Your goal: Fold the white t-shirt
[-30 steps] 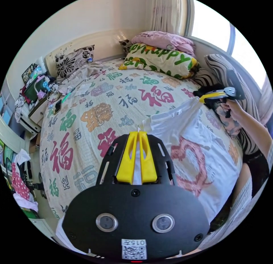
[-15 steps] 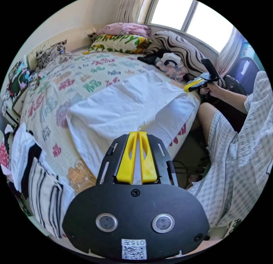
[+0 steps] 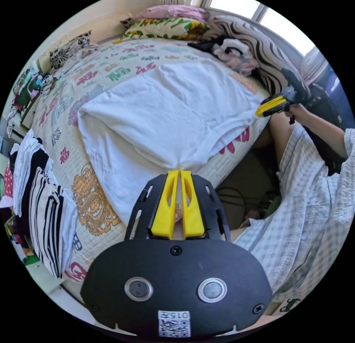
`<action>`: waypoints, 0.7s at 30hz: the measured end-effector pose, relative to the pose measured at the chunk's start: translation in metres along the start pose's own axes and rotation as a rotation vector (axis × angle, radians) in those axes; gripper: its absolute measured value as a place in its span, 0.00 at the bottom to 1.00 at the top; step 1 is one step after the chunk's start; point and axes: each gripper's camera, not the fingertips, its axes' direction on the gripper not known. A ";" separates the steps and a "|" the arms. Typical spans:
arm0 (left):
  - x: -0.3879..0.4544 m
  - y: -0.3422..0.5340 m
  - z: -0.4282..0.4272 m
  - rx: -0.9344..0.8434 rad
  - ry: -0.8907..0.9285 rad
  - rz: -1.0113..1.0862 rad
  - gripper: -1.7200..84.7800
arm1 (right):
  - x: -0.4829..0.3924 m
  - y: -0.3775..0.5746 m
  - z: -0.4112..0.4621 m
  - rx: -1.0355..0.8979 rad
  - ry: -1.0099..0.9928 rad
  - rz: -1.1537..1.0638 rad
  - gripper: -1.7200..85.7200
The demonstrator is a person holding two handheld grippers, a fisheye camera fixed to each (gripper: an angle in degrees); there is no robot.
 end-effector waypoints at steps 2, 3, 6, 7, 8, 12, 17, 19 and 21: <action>-0.001 0.008 -0.006 -0.013 -0.029 0.013 0.01 | 0.008 0.011 -0.011 0.061 0.014 0.050 0.04; -0.003 0.012 -0.015 0.018 -0.029 -0.003 0.01 | 0.009 0.013 -0.014 0.080 0.021 0.057 0.04; -0.012 0.007 -0.033 0.161 0.032 -0.059 0.01 | 0.010 0.008 -0.024 0.173 0.007 0.048 0.03; -0.014 0.000 -0.034 0.205 0.072 -0.073 0.01 | 0.011 -0.002 -0.022 0.186 -0.011 0.035 0.02; -0.014 -0.004 -0.032 0.213 0.089 -0.075 0.01 | 0.011 -0.013 -0.018 0.191 -0.030 0.027 0.02; -0.021 -0.024 0.001 0.154 0.108 -0.104 0.01 | 0.012 -0.041 0.003 0.150 -0.038 -0.001 0.02; -0.038 -0.012 0.027 0.061 0.122 -0.124 0.01 | 0.048 -0.048 0.021 0.053 -0.149 0.129 0.02; -0.056 -0.005 0.016 0.060 0.160 -0.166 0.02 | 0.062 -0.044 0.008 0.134 -0.182 0.141 0.02; -0.075 0.003 -0.002 0.161 0.163 -0.206 0.02 | 0.081 -0.043 -0.007 0.194 -0.162 0.181 0.02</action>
